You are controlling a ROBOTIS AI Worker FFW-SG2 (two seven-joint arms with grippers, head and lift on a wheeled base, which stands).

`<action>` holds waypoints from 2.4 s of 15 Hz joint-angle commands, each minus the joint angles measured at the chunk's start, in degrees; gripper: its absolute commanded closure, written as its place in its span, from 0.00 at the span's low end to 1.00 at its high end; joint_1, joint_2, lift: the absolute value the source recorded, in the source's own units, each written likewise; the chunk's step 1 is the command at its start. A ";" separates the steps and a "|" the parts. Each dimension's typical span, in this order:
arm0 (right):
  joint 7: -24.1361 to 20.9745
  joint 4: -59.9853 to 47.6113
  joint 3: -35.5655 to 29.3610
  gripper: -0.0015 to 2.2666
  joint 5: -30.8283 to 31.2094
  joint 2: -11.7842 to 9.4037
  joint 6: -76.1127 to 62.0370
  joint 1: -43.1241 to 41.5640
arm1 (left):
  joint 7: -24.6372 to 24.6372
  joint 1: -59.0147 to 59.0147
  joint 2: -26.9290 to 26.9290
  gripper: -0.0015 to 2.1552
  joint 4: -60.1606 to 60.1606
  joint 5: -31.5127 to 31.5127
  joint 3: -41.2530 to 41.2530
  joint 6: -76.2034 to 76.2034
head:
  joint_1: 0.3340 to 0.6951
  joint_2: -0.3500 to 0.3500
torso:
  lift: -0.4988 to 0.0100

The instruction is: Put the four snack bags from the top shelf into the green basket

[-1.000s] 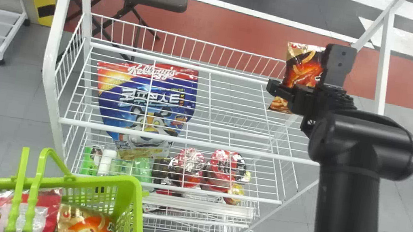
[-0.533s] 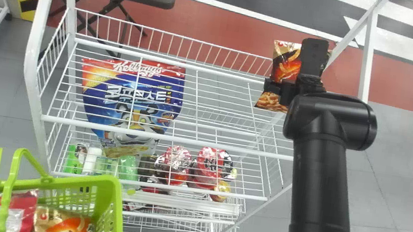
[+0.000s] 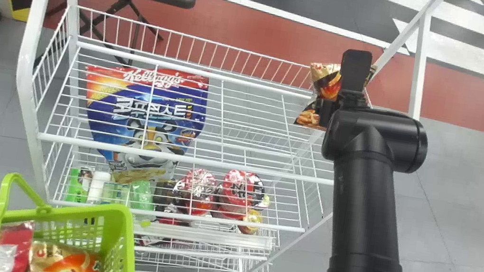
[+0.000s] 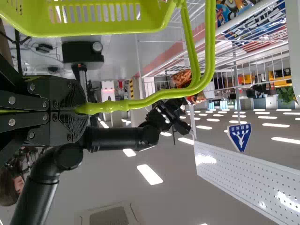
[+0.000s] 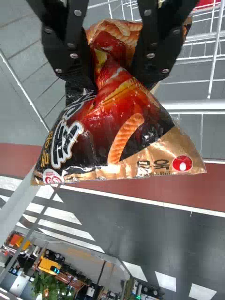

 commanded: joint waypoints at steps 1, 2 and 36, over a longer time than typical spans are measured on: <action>0.08 -4.48 -0.01 0.99 -1.57 0.00 0.90 2.61 | -0.66 0.04 0.00 0.99 0.07 0.00 0.00 0.24 | 1.00 0.06 | 0.98; 0.43 -9.76 0.08 0.99 -4.12 0.00 2.13 5.42 | -0.66 -0.05 0.00 0.99 0.07 0.00 0.00 0.24 | 1.00 0.06 | 0.98; 5.26 -63.99 17.57 0.52 -58.44 1.76 44.97 45.50 | -0.66 -3.30 0.09 0.99 1.83 -0.53 0.00 0.24 | 1.00 1.00 | 0.98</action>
